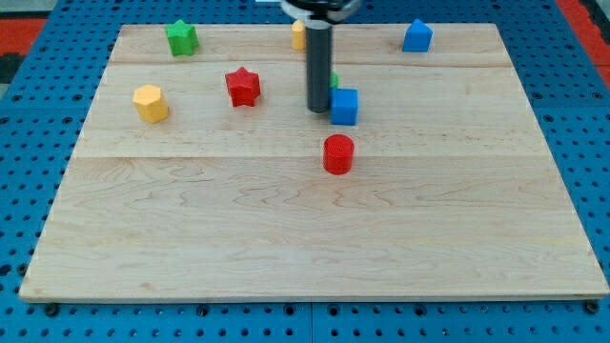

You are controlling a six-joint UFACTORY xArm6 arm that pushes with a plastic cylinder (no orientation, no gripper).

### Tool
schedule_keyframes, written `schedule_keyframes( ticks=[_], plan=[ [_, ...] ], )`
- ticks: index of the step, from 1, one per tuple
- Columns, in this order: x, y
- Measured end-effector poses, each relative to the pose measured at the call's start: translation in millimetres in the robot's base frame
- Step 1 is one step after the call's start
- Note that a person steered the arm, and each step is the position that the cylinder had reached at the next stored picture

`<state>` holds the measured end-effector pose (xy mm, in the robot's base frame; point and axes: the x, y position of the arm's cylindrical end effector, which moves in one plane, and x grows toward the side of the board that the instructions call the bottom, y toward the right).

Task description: Place the red circle vertical below thw hexagon

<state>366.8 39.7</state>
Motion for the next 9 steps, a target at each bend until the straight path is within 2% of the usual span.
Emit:
schedule_keyframes(
  ticks=[1, 2, 4, 8, 9],
  plan=[
    [24.8, 90.9],
    [27.5, 159.7],
    [26.6, 103.3],
    [17.2, 104.8],
    [22.8, 120.1]
  ],
)
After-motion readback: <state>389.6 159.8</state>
